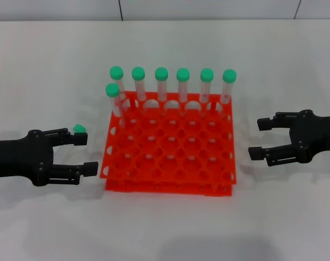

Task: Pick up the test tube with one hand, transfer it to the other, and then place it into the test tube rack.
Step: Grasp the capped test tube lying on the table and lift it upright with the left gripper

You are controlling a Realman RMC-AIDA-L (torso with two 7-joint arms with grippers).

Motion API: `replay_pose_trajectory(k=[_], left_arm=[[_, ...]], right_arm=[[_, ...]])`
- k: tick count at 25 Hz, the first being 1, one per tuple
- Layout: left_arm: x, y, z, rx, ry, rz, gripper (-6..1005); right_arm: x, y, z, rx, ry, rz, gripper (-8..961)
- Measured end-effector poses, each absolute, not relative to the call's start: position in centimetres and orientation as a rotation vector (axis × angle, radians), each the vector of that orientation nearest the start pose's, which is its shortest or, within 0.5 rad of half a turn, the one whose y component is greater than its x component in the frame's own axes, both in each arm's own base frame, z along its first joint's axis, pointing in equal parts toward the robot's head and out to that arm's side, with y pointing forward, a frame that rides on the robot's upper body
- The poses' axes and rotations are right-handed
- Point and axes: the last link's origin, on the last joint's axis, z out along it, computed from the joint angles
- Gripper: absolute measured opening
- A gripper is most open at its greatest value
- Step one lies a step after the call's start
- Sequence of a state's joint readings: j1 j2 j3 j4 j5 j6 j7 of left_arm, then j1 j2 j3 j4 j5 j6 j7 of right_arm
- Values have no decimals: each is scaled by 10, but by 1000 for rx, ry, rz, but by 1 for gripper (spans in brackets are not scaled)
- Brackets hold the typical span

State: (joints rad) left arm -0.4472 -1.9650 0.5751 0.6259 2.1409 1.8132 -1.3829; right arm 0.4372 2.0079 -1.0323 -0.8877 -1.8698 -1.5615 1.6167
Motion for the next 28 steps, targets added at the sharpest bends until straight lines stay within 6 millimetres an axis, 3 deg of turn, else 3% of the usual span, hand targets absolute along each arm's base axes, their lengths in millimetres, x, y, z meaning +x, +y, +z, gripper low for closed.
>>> replay_pose_trajectory(k=[19,28], left_arm=[[-307,285,47,-2834,-794,-645,880],[-302,313,84,-2767,-1024,-418,880]], right_arm=[[248,324,18,-2864,624,526,862],[248,323,19,-2854,632,546,860]])
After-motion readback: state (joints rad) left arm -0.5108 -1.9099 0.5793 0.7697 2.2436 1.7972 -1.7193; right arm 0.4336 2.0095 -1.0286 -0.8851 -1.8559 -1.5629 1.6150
